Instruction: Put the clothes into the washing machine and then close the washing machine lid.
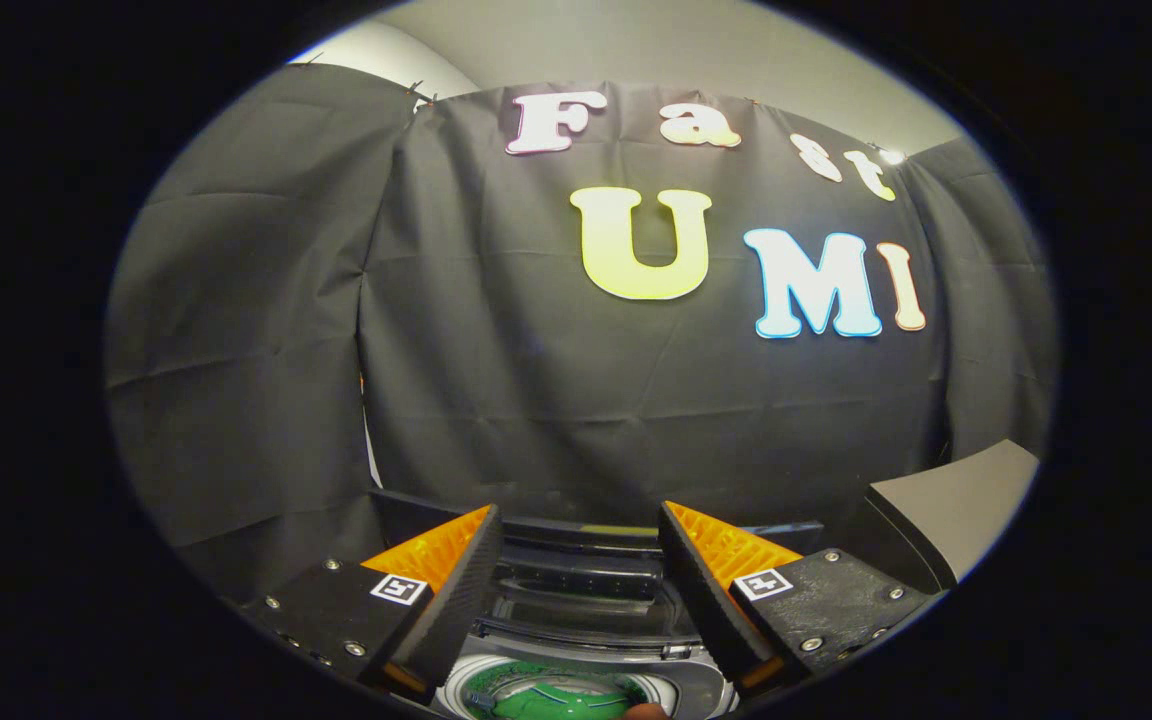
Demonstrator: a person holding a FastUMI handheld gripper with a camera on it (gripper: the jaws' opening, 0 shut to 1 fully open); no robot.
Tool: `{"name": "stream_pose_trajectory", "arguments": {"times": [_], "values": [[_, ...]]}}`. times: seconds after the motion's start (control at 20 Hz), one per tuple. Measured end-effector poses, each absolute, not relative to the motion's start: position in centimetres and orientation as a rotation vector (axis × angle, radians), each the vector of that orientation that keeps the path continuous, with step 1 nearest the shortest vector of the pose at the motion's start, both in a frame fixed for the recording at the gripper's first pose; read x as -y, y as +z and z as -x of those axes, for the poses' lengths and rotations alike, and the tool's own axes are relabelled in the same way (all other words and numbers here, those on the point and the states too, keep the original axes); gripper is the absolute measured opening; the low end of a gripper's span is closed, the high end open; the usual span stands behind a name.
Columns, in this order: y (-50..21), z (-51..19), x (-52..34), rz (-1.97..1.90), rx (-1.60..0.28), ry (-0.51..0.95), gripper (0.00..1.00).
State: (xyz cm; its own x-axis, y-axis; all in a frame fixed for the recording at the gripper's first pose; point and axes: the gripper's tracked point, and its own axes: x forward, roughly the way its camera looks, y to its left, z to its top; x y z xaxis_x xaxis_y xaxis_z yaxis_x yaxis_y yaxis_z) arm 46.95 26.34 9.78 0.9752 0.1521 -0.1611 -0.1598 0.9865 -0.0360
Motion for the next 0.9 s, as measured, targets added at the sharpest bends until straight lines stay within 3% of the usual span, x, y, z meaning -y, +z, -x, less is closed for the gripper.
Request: {"name": "stream_pose_trajectory", "arguments": {"times": [0.9], "values": [[5.9, -55.3, -25.7, -0.046, -0.484, 0.034, 0.96]]}}
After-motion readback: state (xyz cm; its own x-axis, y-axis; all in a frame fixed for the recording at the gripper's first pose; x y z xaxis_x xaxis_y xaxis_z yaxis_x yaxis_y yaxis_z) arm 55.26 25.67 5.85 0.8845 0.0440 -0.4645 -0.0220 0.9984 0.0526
